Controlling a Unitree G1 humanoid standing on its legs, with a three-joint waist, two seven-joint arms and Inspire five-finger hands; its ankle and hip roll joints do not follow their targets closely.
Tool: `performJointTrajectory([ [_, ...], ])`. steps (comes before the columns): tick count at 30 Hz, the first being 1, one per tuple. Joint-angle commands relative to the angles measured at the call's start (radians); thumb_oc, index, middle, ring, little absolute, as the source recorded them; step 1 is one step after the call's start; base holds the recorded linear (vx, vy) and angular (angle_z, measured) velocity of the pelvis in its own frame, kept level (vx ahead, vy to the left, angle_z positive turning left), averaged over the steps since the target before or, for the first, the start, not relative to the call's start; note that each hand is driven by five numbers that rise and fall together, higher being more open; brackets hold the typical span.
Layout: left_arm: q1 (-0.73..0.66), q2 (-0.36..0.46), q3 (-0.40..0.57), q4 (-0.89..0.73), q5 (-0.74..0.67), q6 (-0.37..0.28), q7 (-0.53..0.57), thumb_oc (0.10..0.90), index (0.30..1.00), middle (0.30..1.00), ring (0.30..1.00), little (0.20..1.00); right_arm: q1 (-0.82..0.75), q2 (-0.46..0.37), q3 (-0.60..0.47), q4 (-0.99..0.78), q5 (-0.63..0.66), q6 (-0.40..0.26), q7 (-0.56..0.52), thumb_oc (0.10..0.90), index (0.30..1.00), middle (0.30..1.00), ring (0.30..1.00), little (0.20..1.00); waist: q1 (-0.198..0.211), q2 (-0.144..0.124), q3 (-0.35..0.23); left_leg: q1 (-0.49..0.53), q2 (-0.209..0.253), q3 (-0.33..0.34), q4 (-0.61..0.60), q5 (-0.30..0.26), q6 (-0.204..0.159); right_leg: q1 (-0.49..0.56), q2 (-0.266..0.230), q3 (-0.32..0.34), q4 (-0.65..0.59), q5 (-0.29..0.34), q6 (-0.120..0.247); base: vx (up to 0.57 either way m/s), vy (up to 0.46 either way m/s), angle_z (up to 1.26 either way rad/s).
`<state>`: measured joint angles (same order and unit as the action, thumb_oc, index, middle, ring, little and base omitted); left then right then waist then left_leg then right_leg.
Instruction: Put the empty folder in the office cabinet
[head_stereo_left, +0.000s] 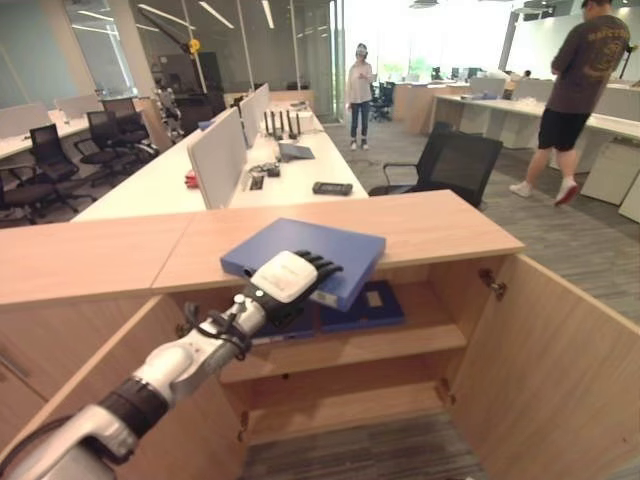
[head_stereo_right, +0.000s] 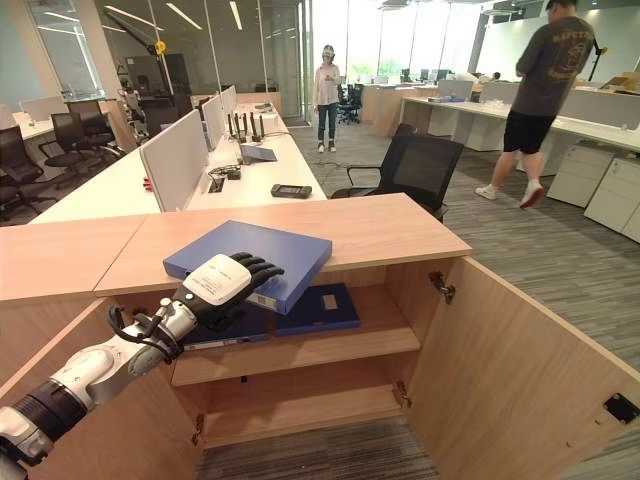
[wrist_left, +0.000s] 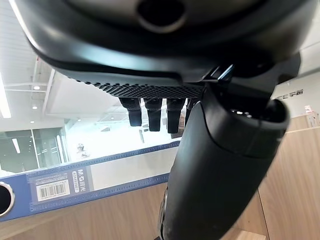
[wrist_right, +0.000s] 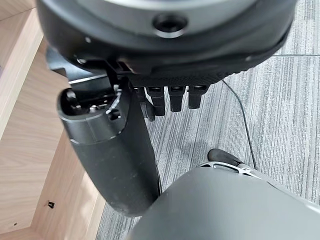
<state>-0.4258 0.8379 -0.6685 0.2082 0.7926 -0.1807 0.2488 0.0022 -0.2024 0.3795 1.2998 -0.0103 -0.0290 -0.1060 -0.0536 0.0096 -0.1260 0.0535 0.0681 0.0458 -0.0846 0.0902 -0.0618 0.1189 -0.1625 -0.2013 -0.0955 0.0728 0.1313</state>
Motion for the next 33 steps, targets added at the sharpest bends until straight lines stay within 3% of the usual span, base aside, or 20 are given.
performJointTrajectory([
  [1, -0.244, -0.014, 0.084, 0.09, 0.006, 0.053, 0.087, 0.8, 0.9, 0.9, 0.9, 0.9, -0.024, 0.03, 0.066, 0.04, -0.035, -0.008, -0.004, 0.8, 0.9, 0.9, 0.9, 0.9, -0.004, -0.02, 0.023, 0.06, -0.083, -0.08, -0.003, -0.151, 0.04, -0.001, 0.073, -0.006, 0.008, -0.056, -0.007, 0.0, 0.0, 0.0],
  [10, -0.258, -0.031, 0.069, 0.171, 0.022, 0.084, 0.09, 0.8, 0.9, 0.9, 0.9, 0.9, -0.027, 0.029, 0.072, 0.035, -0.034, -0.009, -0.004, 0.8, 0.9, 0.9, 0.9, 0.9, -0.008, -0.02, 0.023, 0.061, -0.084, -0.074, -0.003, -0.152, 0.041, -0.001, 0.072, -0.004, 0.008, -0.055, -0.006, 0.0, 0.0, 0.0],
  [12, -0.259, -0.034, 0.067, 0.181, 0.021, 0.086, 0.089, 0.681, 0.721, 0.721, 0.721, 0.721, -0.026, 0.029, 0.071, 0.034, -0.034, -0.008, -0.004, 0.8, 0.9, 0.9, 0.9, 0.9, -0.008, -0.02, 0.023, 0.062, -0.084, -0.073, -0.003, -0.152, 0.041, -0.001, 0.072, -0.002, 0.008, -0.055, -0.006, 0.0, 0.0, 0.0],
  [13, -0.261, -0.035, 0.068, 0.194, 0.02, 0.09, 0.084, 0.4, 0.3, 0.3, 0.3, 0.3, -0.025, 0.029, 0.069, 0.034, -0.032, -0.008, -0.004, 0.8, 0.9, 0.9, 0.9, 0.9, -0.009, -0.02, 0.022, 0.062, -0.083, -0.073, -0.003, -0.152, 0.042, -0.001, 0.072, -0.003, 0.008, -0.055, -0.006, 0.0, 0.0, 0.0],
  [33, -0.165, -0.073, 0.134, 0.261, 0.043, 0.141, 0.096, 0.4, 0.3, 0.3, 0.3, 0.3, -0.021, 0.034, 0.072, 0.015, -0.031, -0.007, 0.0, 0.8, 0.9, 0.9, 0.9, 0.9, -0.008, -0.026, 0.022, 0.065, -0.083, -0.068, -0.003, -0.151, 0.043, 0.0, 0.072, 0.005, 0.008, -0.057, -0.008, 0.0, 0.0, 0.0],
])
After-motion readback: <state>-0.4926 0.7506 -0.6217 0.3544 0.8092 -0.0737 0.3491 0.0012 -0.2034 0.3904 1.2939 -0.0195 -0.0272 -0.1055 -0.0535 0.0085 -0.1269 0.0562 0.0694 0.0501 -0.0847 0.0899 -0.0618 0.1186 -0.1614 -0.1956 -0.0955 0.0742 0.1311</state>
